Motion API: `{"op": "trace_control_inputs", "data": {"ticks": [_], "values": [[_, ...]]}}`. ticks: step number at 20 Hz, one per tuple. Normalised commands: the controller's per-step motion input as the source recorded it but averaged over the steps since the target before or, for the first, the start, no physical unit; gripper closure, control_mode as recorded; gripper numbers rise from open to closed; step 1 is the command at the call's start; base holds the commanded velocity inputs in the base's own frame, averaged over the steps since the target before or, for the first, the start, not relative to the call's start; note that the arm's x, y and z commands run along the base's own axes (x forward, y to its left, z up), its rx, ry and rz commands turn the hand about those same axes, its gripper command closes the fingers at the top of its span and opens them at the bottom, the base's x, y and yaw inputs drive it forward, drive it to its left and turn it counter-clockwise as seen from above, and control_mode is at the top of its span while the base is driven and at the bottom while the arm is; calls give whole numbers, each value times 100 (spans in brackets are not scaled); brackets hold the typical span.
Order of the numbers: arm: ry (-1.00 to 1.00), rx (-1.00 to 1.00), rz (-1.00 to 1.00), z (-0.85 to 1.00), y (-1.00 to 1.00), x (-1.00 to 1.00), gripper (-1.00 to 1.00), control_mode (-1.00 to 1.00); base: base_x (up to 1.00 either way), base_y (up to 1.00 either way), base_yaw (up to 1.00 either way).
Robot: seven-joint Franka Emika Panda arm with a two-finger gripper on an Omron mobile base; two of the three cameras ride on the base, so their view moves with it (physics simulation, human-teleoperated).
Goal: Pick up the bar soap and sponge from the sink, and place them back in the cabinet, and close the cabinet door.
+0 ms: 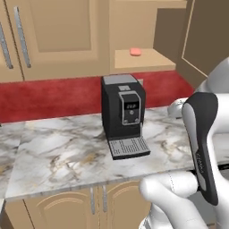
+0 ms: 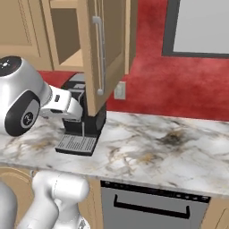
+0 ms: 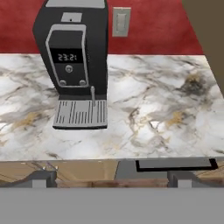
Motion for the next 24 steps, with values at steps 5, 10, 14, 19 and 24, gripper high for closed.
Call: {"op": "trace_control_inputs", "data": {"ticks": [5, 10, 14, 19, 24], "values": [[0, 0, 0, 0, 0, 0, -100, 100, -45, -29, 0], [0, 0, 0, 0, 0, 0, -100, 100, -16, -59, 0], [0, 0, 0, 0, 0, 0, -100, 100, 0, -73, 0], [0, 0, 0, 0, 0, 0, -100, 100, 0, -79, 0], [0, 0, 0, 0, 0, 0, -100, 100, 0, -76, 0]]}}
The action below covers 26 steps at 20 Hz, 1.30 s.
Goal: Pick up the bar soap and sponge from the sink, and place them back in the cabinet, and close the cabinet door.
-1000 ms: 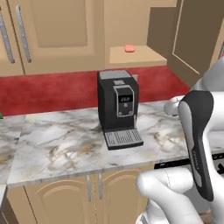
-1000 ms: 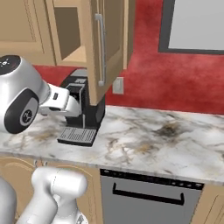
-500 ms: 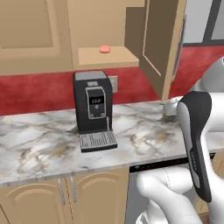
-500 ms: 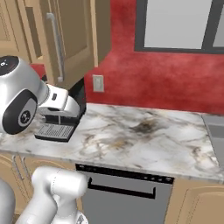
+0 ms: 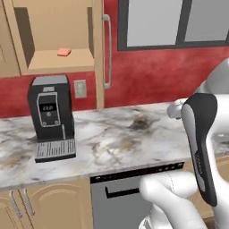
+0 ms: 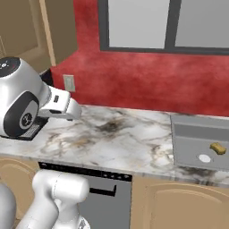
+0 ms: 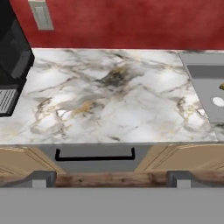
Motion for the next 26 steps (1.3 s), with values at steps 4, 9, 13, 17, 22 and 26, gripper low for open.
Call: {"op": "trace_control_inputs", "data": {"ticks": [4, 9, 13, 17, 22, 26], "values": [[0, 0, 0, 0, 0, 0, -100, 100, 0, -75, 0], [0, 0, 0, 0, 0, 0, -100, 100, 0, -75, 0], [0, 0, 0, 0, 0, 0, -100, 100, 0, -76, 0], [0, 0, 0, 0, 0, 0, -100, 100, 0, -75, 0], [0, 0, 0, 0, 0, 0, -100, 100, 2, -70, 0], [0, 0, 0, 0, 0, 0, -100, 100, 8, -66, 0]]}}
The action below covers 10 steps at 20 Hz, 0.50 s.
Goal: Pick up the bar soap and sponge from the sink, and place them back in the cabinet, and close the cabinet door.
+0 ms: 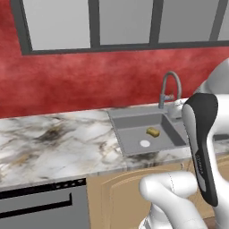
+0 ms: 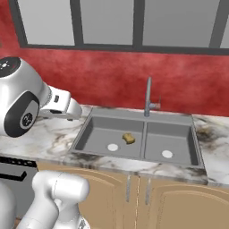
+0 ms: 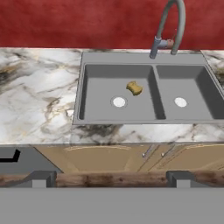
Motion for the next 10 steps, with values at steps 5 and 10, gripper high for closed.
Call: {"op": "trace_control_inputs", "data": {"ticks": [5, 10], "values": [[0, 0, 0, 0, 0, 0, -100, 100, 16, -58, 0], [0, 0, 0, 0, 0, 0, -100, 100, 21, -51, 0]]}}
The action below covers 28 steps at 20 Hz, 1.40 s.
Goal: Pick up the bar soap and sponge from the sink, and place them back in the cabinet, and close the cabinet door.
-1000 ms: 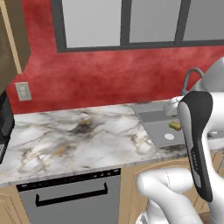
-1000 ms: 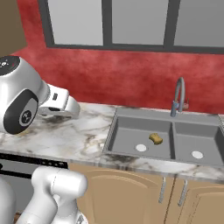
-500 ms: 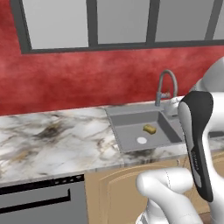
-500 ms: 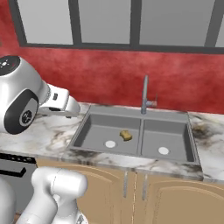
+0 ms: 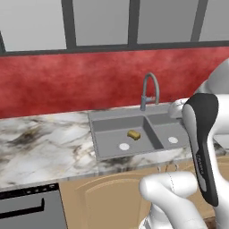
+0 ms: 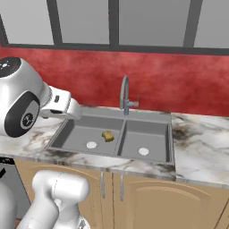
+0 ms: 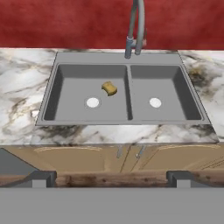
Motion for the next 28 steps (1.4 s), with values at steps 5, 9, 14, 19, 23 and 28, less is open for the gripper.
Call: {"op": "trace_control_inputs", "data": {"ticks": [5, 9, 14, 19, 23, 28], "values": [[0, 0, 0, 0, 0, 0, -100, 100, 36, -42, 3], [0, 0, 0, 0, 0, 0, -100, 100, 46, -36, 0], [0, 0, 0, 0, 0, 0, -100, 100, 46, -24, 0], [0, 0, 0, 0, 0, 0, -100, 100, 35, 0, 0], [0, 0, 0, 0, 0, 0, -100, 100, 27, 6, 0], [0, 0, 0, 0, 0, 0, -100, 100, 36, 6, 0]]}}
